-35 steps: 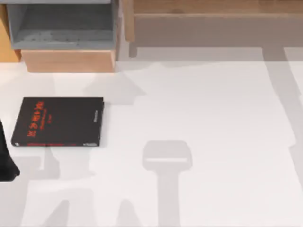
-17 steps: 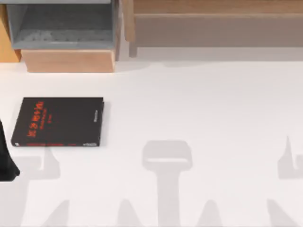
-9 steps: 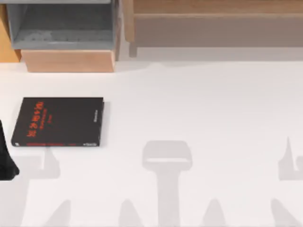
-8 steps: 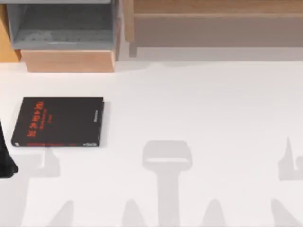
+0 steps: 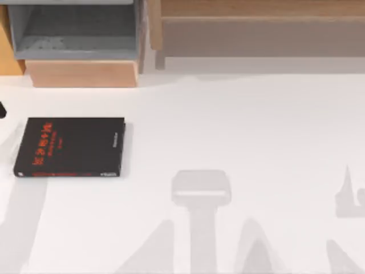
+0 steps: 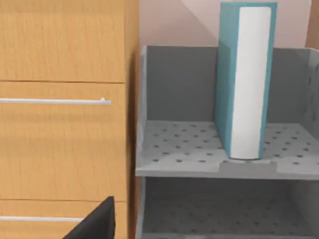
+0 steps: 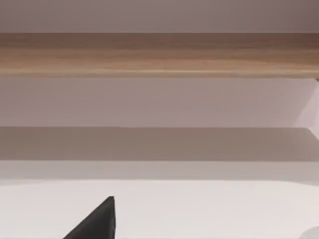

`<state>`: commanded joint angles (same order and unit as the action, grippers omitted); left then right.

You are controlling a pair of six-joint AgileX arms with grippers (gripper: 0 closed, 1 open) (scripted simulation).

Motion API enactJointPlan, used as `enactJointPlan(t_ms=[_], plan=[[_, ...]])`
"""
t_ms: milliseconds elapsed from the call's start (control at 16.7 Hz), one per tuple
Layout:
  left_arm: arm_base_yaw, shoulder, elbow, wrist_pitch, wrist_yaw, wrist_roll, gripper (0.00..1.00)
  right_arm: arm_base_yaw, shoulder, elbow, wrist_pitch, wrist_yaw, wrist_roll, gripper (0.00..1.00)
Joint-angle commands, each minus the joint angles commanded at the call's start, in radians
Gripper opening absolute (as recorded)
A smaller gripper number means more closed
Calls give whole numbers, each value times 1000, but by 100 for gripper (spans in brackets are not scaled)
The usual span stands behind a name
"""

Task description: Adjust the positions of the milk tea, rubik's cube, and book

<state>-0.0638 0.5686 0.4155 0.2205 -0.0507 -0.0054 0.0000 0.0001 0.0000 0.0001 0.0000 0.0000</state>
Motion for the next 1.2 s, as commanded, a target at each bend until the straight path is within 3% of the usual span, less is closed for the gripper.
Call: enactJointPlan(t_ms=[660,900,1200], plan=[[-103,1096,672,354,-83,-8,100,0,0,0,0,0,0,100],[-123,1293,801,422,-99,-10,100,0,0,0,0,0,0,100],[-127,1330,826,436,-102,-10,100,0,0,0,0,0,0,100]])
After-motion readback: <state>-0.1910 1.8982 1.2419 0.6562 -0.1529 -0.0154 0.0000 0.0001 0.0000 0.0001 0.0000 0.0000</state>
